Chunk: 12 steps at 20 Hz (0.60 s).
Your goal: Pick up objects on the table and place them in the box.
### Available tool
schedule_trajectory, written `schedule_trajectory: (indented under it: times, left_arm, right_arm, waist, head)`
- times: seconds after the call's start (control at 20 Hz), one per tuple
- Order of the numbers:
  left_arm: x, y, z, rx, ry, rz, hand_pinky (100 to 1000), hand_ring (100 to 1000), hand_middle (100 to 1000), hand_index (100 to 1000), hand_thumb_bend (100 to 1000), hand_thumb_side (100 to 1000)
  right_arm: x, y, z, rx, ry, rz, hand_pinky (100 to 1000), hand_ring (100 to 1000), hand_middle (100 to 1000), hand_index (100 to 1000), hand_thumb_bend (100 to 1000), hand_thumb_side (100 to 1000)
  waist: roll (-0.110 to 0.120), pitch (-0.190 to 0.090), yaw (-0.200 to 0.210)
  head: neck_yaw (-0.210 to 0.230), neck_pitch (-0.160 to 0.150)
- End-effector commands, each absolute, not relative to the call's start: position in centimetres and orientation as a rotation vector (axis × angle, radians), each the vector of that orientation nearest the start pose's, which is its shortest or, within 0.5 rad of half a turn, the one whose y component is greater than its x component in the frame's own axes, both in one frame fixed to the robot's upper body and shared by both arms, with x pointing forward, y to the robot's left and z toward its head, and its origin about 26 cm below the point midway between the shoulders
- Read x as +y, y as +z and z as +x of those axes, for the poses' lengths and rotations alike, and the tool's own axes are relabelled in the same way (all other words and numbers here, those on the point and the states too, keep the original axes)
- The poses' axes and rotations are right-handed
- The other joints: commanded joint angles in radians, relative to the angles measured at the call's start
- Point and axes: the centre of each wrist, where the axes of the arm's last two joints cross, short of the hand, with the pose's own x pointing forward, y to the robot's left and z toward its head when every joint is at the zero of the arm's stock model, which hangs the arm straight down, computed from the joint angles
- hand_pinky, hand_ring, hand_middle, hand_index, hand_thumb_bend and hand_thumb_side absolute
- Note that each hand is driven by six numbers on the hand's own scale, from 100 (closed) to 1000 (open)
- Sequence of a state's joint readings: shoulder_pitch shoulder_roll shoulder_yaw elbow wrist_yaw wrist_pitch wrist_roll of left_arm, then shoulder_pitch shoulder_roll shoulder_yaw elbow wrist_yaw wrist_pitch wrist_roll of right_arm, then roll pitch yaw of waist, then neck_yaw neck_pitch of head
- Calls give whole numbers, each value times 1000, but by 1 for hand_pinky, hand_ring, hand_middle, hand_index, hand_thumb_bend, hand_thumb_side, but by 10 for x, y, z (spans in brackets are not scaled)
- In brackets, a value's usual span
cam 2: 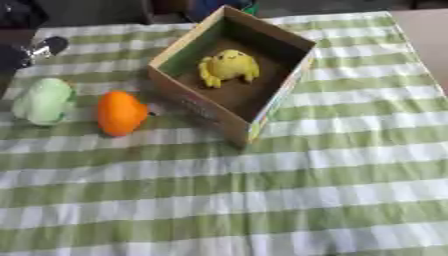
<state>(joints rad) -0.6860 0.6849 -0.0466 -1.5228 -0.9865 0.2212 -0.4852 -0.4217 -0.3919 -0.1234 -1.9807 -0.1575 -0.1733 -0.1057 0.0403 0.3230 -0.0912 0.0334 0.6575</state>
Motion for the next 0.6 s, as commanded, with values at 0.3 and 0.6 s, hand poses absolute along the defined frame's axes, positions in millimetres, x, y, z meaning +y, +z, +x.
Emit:
schedule_trajectory:
  times: [0.3, 0.6]
  left_arm:
    - [364, 272, 390, -1012, -1280, 1389, 601, 832, 827, 950, 793, 1000]
    - [376, 257, 397, -915, -1303, 1328, 606, 836, 832, 975, 932, 1000]
  right_arm:
    - [-292, 257, 303, -2602, 198, -180, 753, 749, 572, 858, 100, 1000]
    - [-293, 255, 303, -2597, 193, -182, 754, 749, 570, 857, 100, 1000]
  waist:
    - [5, -29, 5]
    - [4, -30, 1]
  head:
    - [-3, 6]
    - [0, 0]
